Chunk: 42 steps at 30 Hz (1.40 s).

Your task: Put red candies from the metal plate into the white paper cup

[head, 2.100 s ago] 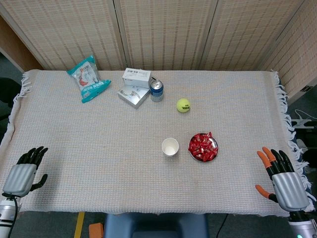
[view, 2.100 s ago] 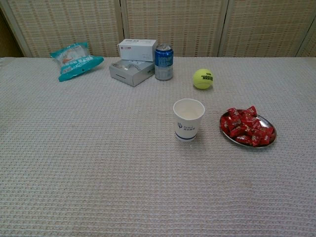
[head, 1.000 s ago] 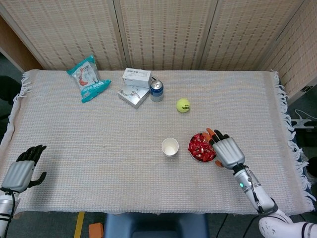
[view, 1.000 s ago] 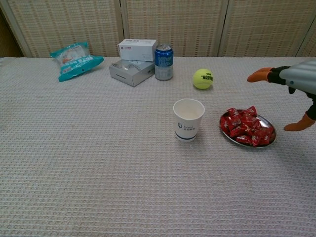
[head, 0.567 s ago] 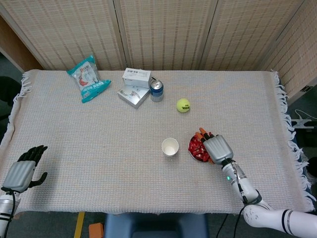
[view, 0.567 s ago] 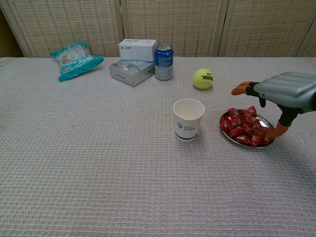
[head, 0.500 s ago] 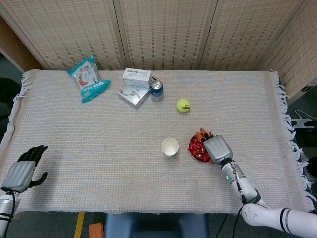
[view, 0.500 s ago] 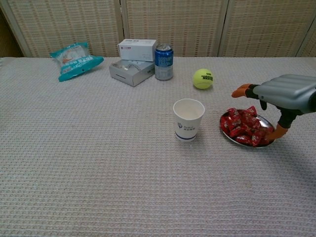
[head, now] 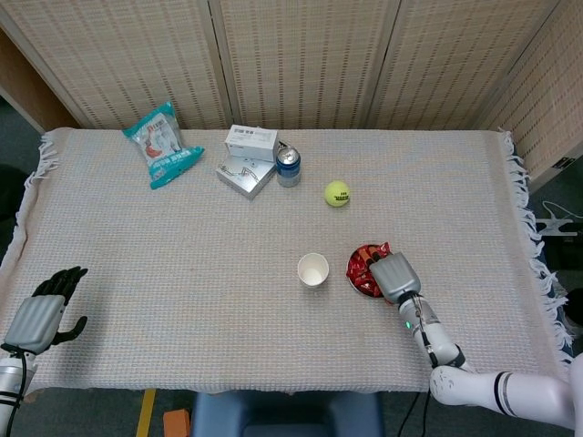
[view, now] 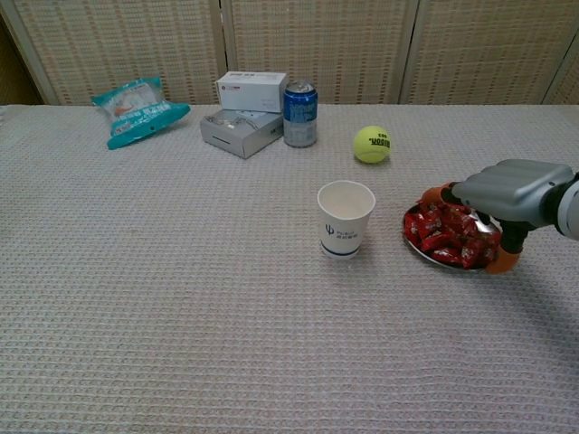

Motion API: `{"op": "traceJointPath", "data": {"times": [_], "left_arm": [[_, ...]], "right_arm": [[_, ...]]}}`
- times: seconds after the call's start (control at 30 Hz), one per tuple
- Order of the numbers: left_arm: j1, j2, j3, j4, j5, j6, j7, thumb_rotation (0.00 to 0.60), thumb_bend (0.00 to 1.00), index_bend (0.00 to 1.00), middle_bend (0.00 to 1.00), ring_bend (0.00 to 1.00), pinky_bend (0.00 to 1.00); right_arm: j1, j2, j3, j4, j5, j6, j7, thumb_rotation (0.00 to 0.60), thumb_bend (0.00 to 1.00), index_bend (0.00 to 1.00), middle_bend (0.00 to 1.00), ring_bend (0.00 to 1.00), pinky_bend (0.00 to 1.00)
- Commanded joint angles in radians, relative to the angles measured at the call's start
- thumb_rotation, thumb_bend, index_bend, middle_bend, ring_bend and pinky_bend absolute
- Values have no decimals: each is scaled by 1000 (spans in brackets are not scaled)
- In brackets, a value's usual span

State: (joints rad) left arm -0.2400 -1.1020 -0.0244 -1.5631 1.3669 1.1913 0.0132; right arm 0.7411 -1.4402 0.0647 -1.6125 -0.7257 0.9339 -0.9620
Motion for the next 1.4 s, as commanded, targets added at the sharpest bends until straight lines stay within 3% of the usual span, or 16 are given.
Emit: {"op": "traceJointPath", "data": {"times": [0.03,0.63,1.17,1.4], "left_arm": [[1,1,1,-1,3,2,-2,600,390,0,0,0,139],[2,5,3,2,10,9,-21,600,389,0,0,0,139],[0,7,3,6,12,5,-38,600,389,0,0,0,139],[1,8,4,8,12,5,-42,600,390,0,0,0,139]], "right_arm": [[12,-7,-14,8,20,12,-9,600,89,131,170,390,548],[70,19,-31,-23,91,16,38,600,95,177,202,400,551],[134,-37,-55,37,170,25,11,600,147,272,248,422,553],[140,-59,-79,55,168,53,-7,600,171,299,309,443,612]]}}
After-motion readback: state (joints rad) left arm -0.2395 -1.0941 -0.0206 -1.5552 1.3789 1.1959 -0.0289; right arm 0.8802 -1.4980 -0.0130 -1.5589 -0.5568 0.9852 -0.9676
